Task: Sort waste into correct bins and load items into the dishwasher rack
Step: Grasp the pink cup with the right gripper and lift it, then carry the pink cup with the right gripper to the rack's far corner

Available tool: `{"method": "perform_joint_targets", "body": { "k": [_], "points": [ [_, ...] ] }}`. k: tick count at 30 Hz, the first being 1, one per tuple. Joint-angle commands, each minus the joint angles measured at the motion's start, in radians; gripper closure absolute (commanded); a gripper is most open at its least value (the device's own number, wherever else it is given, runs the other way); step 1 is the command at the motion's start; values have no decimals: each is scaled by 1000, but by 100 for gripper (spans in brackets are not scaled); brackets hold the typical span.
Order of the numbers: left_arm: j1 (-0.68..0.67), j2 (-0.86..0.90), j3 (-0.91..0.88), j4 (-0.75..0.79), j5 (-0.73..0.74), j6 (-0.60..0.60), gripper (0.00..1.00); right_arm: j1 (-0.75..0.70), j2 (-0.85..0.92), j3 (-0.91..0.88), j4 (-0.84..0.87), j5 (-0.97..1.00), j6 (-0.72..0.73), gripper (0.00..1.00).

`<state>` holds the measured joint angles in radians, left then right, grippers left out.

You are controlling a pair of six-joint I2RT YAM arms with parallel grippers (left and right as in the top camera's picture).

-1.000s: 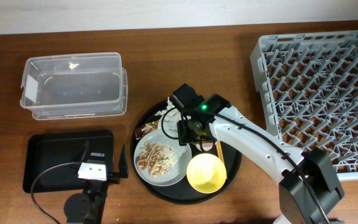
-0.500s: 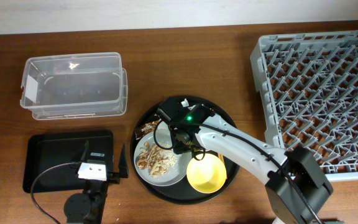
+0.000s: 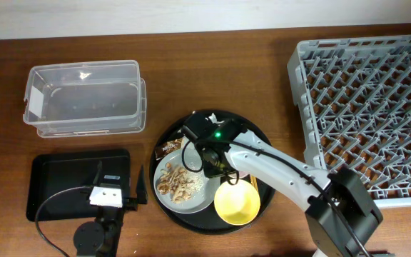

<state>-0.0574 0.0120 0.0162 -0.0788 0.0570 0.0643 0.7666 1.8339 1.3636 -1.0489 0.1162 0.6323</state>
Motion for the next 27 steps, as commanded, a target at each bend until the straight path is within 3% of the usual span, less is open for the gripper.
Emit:
{"method": "perform_joint_targets", "body": {
  "k": [1, 7, 14, 20, 27],
  "points": [
    [5, -6, -8, 3, 14, 16, 1, -3, 5, 80, -74, 13, 8, 96],
    [5, -6, -8, 3, 14, 16, 1, -31, -3, 259, -270, 13, -7, 96],
    [5, -6, -8, 3, 14, 16, 1, -155, -55, 578, -521, 12, -155, 96],
    [5, -6, -8, 3, 14, 16, 1, -513, -153, 783, -529, -55, -347, 96],
    [5, -6, -8, 3, 14, 16, 1, -1086, -111, 793, -472, -416, -634, 96]
  ]
}}
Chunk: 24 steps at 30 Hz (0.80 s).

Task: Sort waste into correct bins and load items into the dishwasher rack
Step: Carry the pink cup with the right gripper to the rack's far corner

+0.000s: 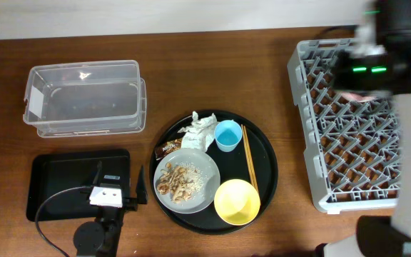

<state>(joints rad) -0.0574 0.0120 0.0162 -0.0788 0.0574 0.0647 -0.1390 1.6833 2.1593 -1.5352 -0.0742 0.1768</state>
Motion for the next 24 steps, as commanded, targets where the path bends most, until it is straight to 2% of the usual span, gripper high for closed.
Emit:
{"method": "perform_joint_targets", "body": {
  "k": [1, 3, 6, 8, 11, 18, 21, 24],
  "points": [
    [5, -6, -8, 3, 14, 16, 1, -240, 57, -5, 29, -285, -207, 96],
    [5, -6, -8, 3, 14, 16, 1, -378, 119, -6, 92, -423, -307, 96],
    [5, -6, -8, 3, 14, 16, 1, -483, 198, -6, 167, -503, -323, 96],
    [5, -6, -8, 3, 14, 16, 1, -539, 270, -6, 218, -648, -339, 96],
    [5, -6, -8, 3, 14, 16, 1, -581, 378, -6, 312, -904, -383, 96],
    [5, -6, -8, 3, 14, 16, 1, -578, 631, -6, 648, -1477, -354, 96],
    [5, -6, -8, 3, 14, 16, 1, -562, 697, -6, 753, -1477, -257, 96],
    [5, -6, -8, 3, 14, 16, 1, -560, 732, -6, 768, -1445, -245, 96]
  ]
}}
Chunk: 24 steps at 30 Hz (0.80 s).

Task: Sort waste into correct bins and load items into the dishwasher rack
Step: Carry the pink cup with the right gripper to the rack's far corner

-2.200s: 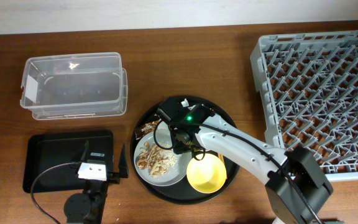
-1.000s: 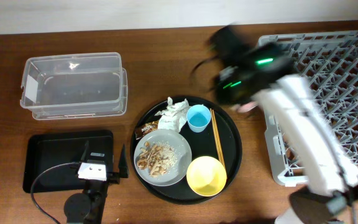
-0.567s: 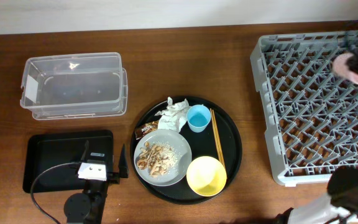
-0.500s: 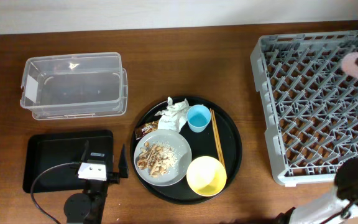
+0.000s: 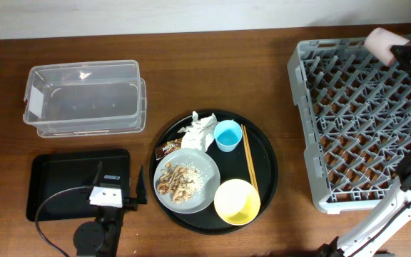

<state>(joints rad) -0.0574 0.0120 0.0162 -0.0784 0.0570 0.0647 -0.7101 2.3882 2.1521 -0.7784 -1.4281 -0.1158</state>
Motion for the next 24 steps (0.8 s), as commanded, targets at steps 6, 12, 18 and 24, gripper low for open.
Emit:
{"method": "perform_joint_targets", "body": {
  "k": [6, 12, 18, 24],
  "points": [
    [5, -6, -8, 2, 14, 16, 1, 10, 43, 0, -46, 130, 105, 93],
    [5, -6, -8, 2, 14, 16, 1, 30, 43, -9, -105, 150, 15, 94],
    [5, -6, -8, 2, 14, 16, 1, 34, 44, -11, -128, 196, -10, 91],
    [5, -6, -8, 2, 14, 16, 1, 36, 47, -23, -160, 295, -18, 90]
  ]
}}
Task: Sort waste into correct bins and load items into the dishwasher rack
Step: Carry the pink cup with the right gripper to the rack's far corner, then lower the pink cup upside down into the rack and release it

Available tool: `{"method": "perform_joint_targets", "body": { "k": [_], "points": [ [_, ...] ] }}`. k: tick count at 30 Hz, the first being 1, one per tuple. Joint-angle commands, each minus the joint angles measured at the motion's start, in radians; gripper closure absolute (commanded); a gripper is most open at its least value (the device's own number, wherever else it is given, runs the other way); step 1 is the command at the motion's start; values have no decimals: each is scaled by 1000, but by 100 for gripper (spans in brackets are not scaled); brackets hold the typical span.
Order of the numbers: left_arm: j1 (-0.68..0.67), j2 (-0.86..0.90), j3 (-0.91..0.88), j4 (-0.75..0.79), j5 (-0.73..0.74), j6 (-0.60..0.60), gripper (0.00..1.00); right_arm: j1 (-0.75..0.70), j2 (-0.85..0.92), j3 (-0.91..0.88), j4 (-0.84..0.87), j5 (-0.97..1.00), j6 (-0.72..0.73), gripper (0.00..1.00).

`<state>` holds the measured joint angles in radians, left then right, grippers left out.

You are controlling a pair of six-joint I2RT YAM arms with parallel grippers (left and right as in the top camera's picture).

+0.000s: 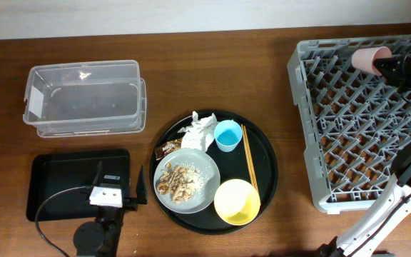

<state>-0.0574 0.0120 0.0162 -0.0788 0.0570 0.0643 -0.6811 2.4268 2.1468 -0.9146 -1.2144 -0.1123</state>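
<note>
Over the far edge of the grey dishwasher rack (348, 143), my right gripper (387, 64) is shut on a pink cup (369, 58) that is tipped on its side. On the round black tray (266, 164) are a blue cup (227, 135), wooden chopsticks (250, 163), a crumpled napkin (200, 131), a brown wrapper (167, 148), a grey plate (204, 163) of food scraps and a yellow bowl (237, 202). My left gripper (140, 189) rests left of the tray; its jaws are too dark to read.
A clear plastic bin (84, 96) stands at the back left. A flat black bin (63, 182) lies in front of it, beside the left arm's base. The rack fills the right side of the table.
The pink cup in my right gripper has shifted a little left and toward the front, and now lies on its side over the rack's far edge. Nothing on the tray has moved.
My right arm first reached over the black tray, covering the cups. Then it was over the rack's far part, leaving the blue cup, napkin and chopsticks in sight. Then it held a pink cup at the rack's far right corner, and now lower over the rack.
</note>
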Motion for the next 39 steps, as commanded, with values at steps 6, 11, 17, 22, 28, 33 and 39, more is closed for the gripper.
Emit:
{"method": "perform_joint_targets", "body": {
  "k": [6, 11, 17, 22, 28, 33, 39],
  "points": [
    [5, -6, -8, 3, 14, 16, 1, -13, 9, -17, -104, 190, -23, 94],
    [5, -6, -8, 3, 14, 16, 1, -56, -2, -15, -146, 192, -22, 96],
    [5, -6, -8, 3, 14, 16, 1, -87, -78, -15, -194, 346, -19, 96],
    [5, -6, -8, 3, 14, 16, 1, -72, -158, -15, -184, 317, -19, 89],
    [5, -6, -8, 3, 14, 16, 1, 23, -206, -15, -149, 328, -93, 16],
    [5, -6, -8, 3, 14, 16, 1, 133, -196, -15, -97, 718, -17, 1],
    [5, -6, -8, 3, 14, 16, 1, 280, -166, -15, -12, 900, 1, 1]
  ]
}}
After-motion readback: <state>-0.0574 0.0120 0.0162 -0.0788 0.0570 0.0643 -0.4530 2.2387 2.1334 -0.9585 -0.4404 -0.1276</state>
